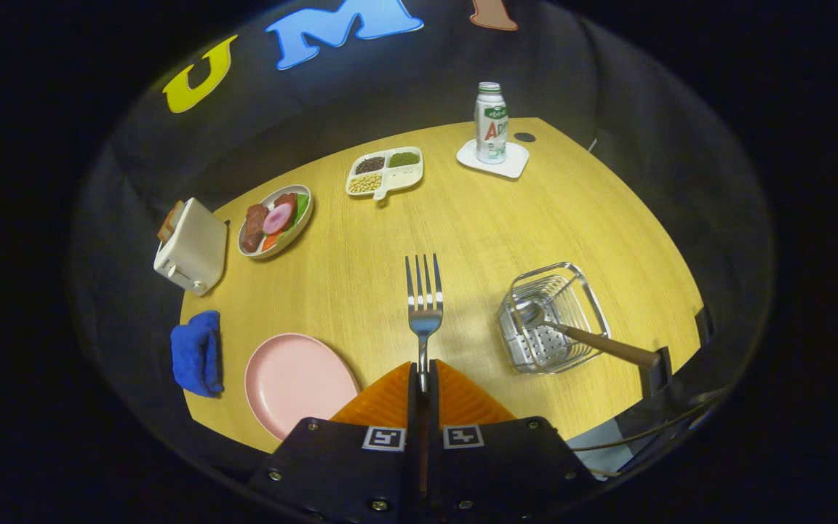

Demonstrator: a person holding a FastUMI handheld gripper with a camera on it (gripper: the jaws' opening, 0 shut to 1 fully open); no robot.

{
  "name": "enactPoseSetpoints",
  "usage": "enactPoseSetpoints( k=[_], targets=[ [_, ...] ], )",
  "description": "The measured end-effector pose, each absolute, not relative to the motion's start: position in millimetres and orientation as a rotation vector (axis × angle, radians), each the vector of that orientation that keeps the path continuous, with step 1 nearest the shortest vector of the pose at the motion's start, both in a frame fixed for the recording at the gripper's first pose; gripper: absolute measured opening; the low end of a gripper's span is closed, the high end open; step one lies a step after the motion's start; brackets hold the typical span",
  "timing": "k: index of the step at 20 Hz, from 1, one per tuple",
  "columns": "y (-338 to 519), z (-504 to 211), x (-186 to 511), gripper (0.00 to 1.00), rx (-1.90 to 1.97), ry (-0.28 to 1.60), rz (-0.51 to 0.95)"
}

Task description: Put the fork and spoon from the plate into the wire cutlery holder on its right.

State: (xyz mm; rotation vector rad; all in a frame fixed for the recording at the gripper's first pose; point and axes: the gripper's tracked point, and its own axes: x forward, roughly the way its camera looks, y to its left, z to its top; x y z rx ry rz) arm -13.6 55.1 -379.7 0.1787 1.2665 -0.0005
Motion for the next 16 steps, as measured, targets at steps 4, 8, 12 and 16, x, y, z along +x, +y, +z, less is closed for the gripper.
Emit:
enactPoseSetpoints(
  k=[4,8,12,16],
  targets=[
    [5,-377,-20,0.05,0.169,1.288,-0.063],
    [-25,-376,-30,0.05,0.177,1.343,-0.093],
    [-31,-382,-40,0.05,0.199,1.443,-0.071],
    [-32,-383,-46,0.05,0.208,1.555,-0.043]
  ],
)
